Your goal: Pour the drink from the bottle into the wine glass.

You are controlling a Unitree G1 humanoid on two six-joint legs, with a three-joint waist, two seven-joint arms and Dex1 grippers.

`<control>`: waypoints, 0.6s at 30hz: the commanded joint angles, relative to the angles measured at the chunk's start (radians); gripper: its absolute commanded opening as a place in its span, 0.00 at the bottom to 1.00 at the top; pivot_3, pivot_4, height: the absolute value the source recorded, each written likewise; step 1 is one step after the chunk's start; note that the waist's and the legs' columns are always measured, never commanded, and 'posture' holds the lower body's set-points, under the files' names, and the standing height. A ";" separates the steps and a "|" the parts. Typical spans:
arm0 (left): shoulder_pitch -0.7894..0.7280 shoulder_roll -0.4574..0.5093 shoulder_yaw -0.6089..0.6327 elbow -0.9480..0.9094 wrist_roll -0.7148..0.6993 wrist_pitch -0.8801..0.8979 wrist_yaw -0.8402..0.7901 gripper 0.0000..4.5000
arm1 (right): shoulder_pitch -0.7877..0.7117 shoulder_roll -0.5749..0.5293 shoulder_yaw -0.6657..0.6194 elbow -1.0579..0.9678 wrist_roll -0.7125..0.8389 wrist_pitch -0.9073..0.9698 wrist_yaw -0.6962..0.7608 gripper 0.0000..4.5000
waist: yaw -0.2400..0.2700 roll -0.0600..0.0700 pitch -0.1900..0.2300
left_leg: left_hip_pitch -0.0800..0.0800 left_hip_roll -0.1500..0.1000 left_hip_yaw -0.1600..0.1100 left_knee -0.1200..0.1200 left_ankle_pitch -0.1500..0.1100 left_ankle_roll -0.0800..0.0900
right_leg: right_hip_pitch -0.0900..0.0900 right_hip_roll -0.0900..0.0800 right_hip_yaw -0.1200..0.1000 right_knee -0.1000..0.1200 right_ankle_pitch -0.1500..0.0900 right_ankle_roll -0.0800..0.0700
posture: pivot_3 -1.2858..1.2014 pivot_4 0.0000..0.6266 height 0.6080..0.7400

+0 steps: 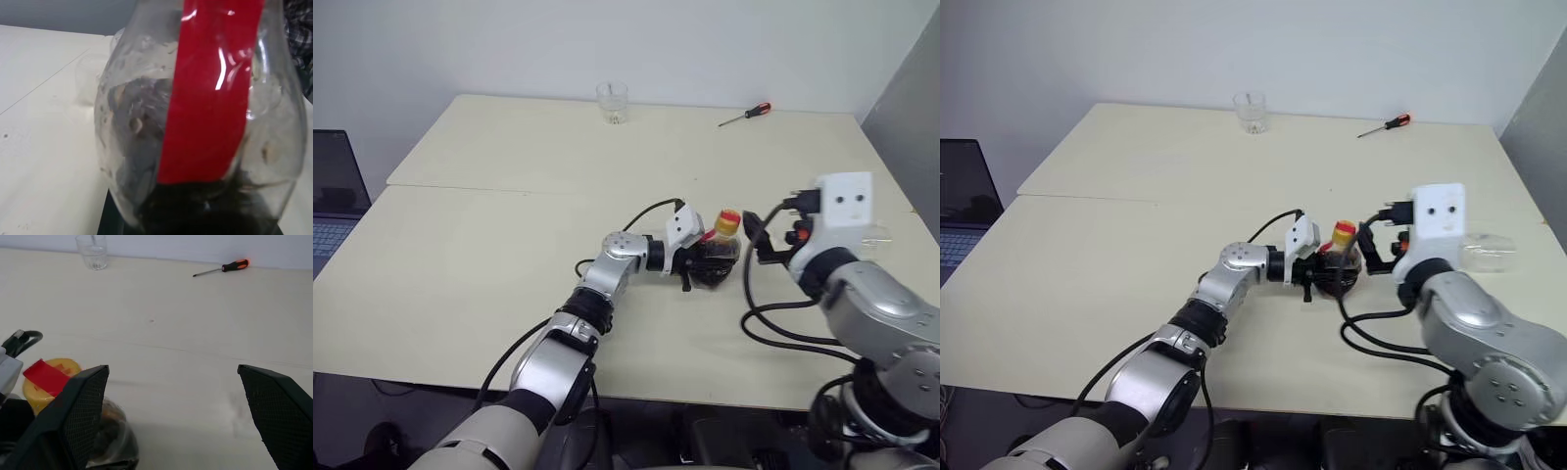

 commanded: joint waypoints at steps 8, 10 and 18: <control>-0.032 -0.005 0.013 -0.019 0.001 -0.032 -0.005 0.16 | 0.068 -0.290 -0.014 -0.052 0.528 -0.385 -0.219 1.00 | -0.013 0.000 0.000 | 0.001 -0.001 -0.004 -0.002 0.000 0.000 | 0.000 0.002 0.000 0.000 0.000 0.000 | 0.52 0.24 1.00; -0.033 -0.005 0.014 -0.015 0.002 -0.034 -0.003 0.16 | 0.079 -0.365 0.055 -0.041 0.603 -0.477 -0.306 1.00 | -0.016 0.000 0.000 | 0.001 -0.002 -0.005 -0.002 0.000 0.000 | 0.001 0.002 0.000 -0.001 0.000 0.000 | 0.52 0.24 1.00; -0.051 -0.018 0.018 0.002 0.000 -0.042 0.011 0.16 | -0.050 -0.452 0.412 0.020 0.659 -0.667 -0.529 1.00 | -0.021 -0.001 0.000 | 0.000 -0.003 -0.006 -0.002 0.000 0.000 | 0.001 0.001 0.000 -0.004 0.001 0.002 | 0.52 0.24 1.00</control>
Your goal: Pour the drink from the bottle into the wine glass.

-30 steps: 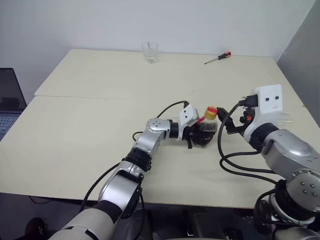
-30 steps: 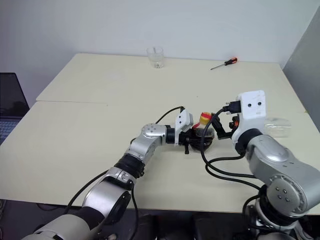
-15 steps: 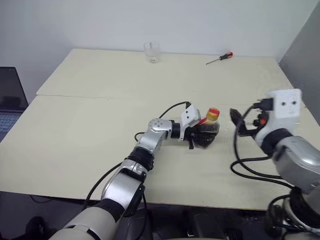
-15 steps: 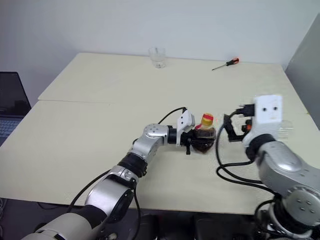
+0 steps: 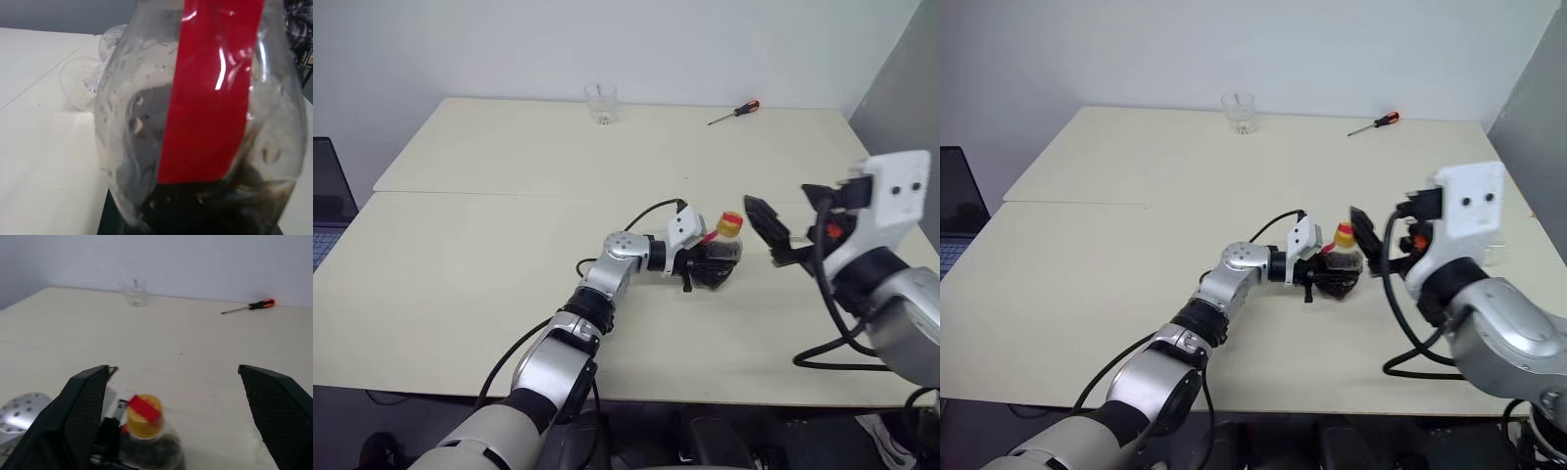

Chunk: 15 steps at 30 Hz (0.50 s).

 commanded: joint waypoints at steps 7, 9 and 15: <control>-0.039 -0.019 0.013 -0.027 -0.010 -0.022 0.005 0.16 | -0.048 -0.047 0.169 0.068 -0.050 -0.109 -0.056 1.00 | 0.007 0.000 0.000 | -0.002 0.000 0.001 -0.001 0.000 0.000 | 0.000 -0.001 0.000 -0.005 0.000 0.000 | 0.52 0.24 1.00; -0.037 -0.017 0.015 -0.030 -0.012 -0.022 0.001 0.16 | -0.053 -0.043 0.182 0.090 -0.077 -0.112 -0.048 1.00 | 0.007 0.000 0.000 | -0.002 0.001 0.002 -0.001 0.000 0.000 | 0.000 -0.001 0.000 -0.006 0.000 0.000 | 0.52 0.24 1.00; -0.041 -0.009 0.020 -0.025 -0.010 -0.026 0.006 0.16 | -0.055 -0.013 0.204 0.123 -0.133 -0.130 -0.033 1.00 | 0.009 0.000 0.000 | -0.002 0.002 0.003 -0.002 0.000 0.000 | 0.000 -0.001 0.001 -0.006 0.000 0.000 | 0.52 0.24 1.00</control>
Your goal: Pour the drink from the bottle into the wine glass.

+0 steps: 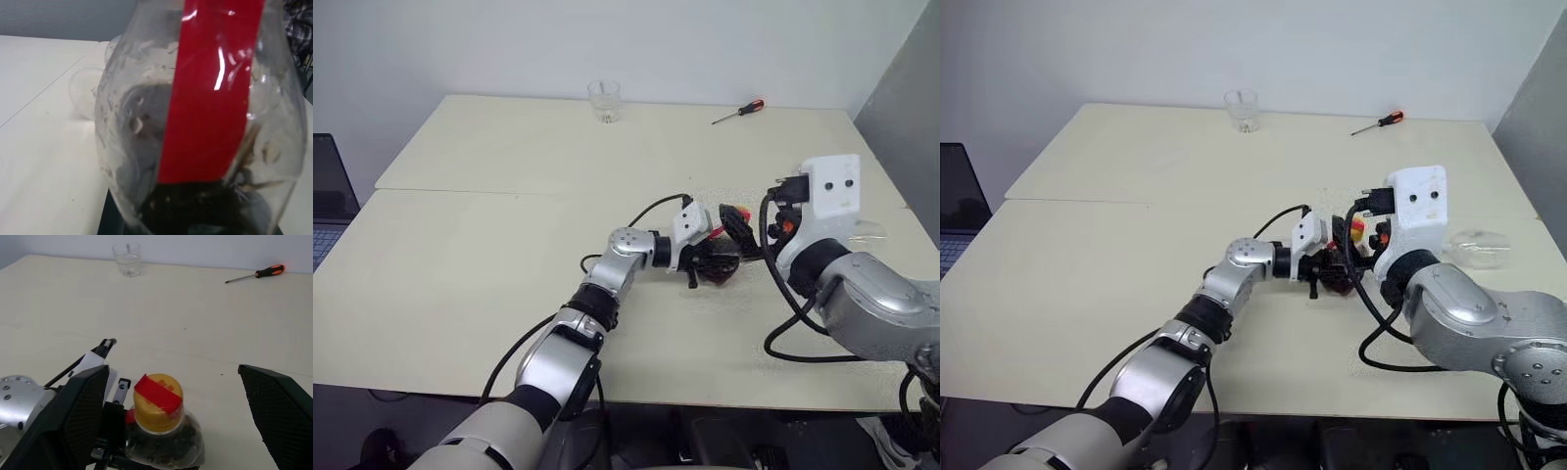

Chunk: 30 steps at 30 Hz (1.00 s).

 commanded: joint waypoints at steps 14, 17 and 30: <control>-0.015 0.003 0.023 -0.059 -0.017 -0.019 0.014 0.16 | -0.014 0.213 0.024 0.097 -0.222 -0.032 0.115 1.00 | 0.009 0.000 0.000 | 0.000 0.002 0.003 0.000 0.000 0.000 | 0.000 0.000 0.000 0.000 0.000 0.000 | 0.52 0.24 1.00; -0.009 0.004 0.021 -0.076 -0.020 -0.011 0.013 0.16 | -0.007 0.239 0.019 0.109 -0.254 -0.021 0.139 1.00 | 0.011 0.000 0.000 | 0.000 0.002 0.003 0.000 0.000 0.000 | 0.000 0.001 0.000 0.000 0.000 0.000 | 0.52 0.24 1.00; -0.003 0.004 0.020 -0.096 -0.025 0.004 0.021 0.16 | 0.013 0.336 -0.014 0.146 -0.388 0.013 0.209 1.00 | 0.013 0.000 0.000 | 0.000 0.002 0.003 0.000 0.000 0.000 | 0.000 0.001 0.000 0.000 0.000 0.000 | 0.52 0.24 1.00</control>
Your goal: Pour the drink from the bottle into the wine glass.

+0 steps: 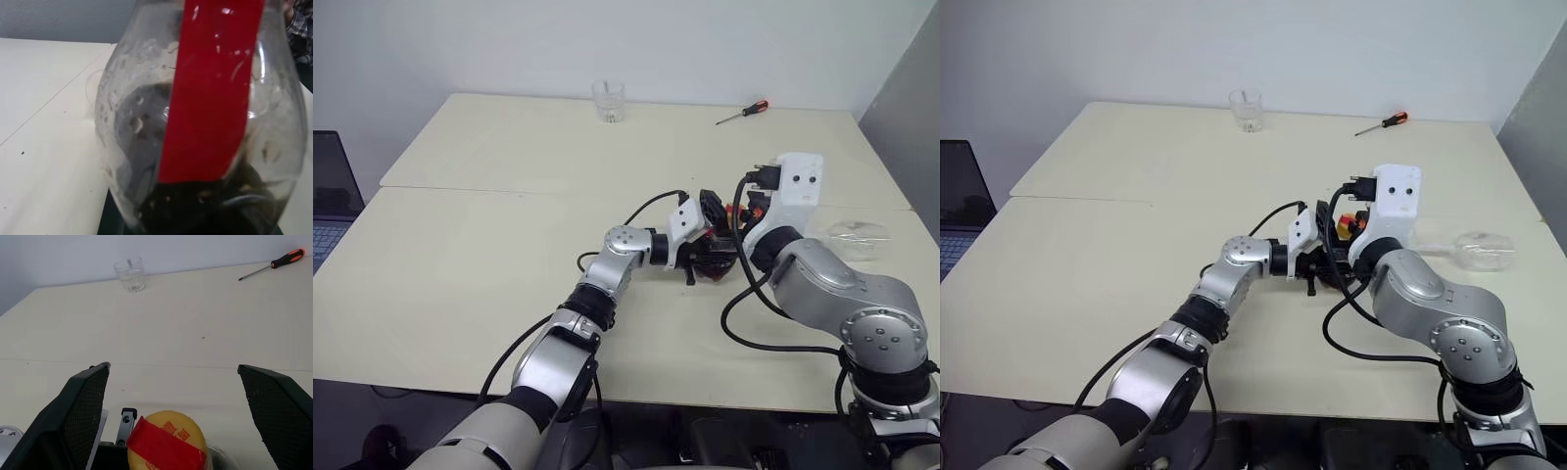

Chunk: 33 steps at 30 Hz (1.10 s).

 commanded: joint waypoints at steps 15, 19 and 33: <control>-0.013 -0.006 0.019 -0.045 -0.017 -0.008 0.005 0.16 | 0.064 0.029 -0.122 -0.041 -0.073 0.067 0.045 1.00 | 0.001 0.000 0.000 | 0.000 0.000 0.000 0.000 0.000 0.000 | 0.000 0.000 0.000 0.000 0.000 0.000 | 0.52 0.24 1.00; -0.013 -0.006 0.019 -0.041 -0.016 -0.010 0.005 0.16 | 0.097 0.012 -0.158 -0.076 -0.039 0.082 0.049 1.00 | 0.002 0.000 0.000 | 0.000 0.000 0.000 0.000 0.000 0.000 | 0.000 0.000 0.000 0.000 0.000 0.000 | 0.52 0.24 1.00; -0.031 -0.004 0.016 -0.001 -0.004 -0.037 0.006 0.16 | 0.270 -0.065 -0.221 -0.206 0.085 0.045 0.075 1.00 | 0.002 0.000 0.000 | 0.000 -0.001 0.000 0.001 0.000 0.000 | 0.001 0.000 0.000 0.000 0.000 0.000 | 0.52 0.24 1.00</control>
